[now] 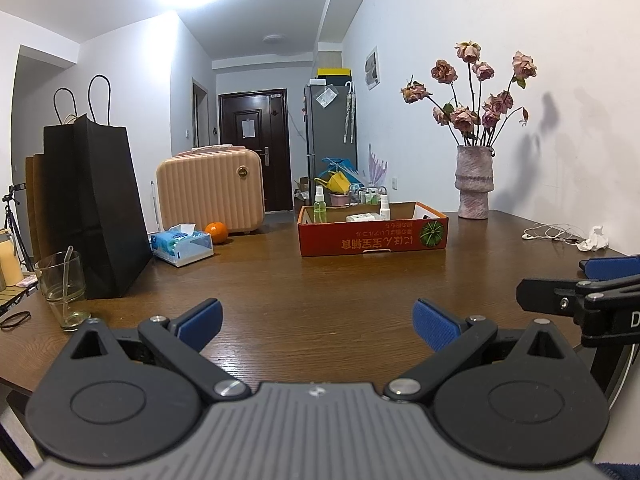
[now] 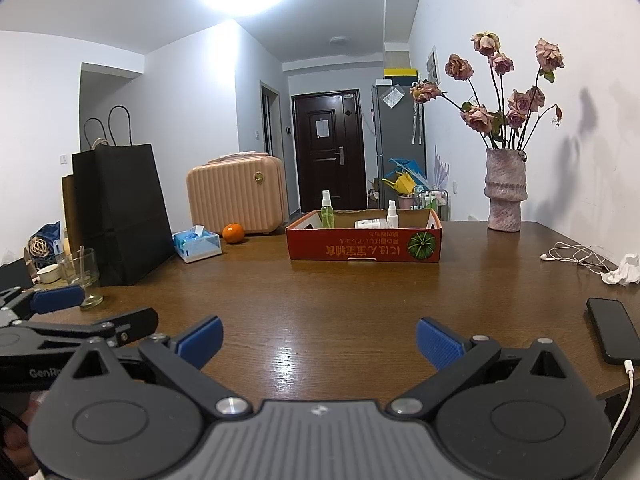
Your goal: Organize rigid objects
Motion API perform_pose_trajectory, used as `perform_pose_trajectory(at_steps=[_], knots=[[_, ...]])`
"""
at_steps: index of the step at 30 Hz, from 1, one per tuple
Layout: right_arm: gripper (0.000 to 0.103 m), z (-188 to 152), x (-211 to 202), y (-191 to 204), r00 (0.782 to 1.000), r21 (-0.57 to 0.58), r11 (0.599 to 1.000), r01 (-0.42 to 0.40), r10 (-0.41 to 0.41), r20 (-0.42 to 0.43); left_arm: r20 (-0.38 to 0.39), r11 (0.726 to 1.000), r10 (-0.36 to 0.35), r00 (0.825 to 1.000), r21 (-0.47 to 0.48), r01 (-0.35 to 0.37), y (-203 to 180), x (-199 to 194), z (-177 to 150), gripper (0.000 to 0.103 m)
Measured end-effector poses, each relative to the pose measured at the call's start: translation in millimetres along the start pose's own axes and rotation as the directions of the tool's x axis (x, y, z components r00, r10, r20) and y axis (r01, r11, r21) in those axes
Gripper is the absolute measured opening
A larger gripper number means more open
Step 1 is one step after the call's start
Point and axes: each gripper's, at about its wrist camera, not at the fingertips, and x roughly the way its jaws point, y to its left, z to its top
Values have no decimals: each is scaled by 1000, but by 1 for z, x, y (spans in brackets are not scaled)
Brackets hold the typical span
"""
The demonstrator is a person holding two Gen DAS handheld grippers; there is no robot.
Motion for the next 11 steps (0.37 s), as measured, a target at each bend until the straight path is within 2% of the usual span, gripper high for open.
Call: perform_pose_trajectory(at_steps=[11], knots=[[103, -1, 3, -1, 1000, 4, 1000, -2, 2, -4, -4, 1000, -17, 1000, 2, 17, -1, 1, 0, 103]])
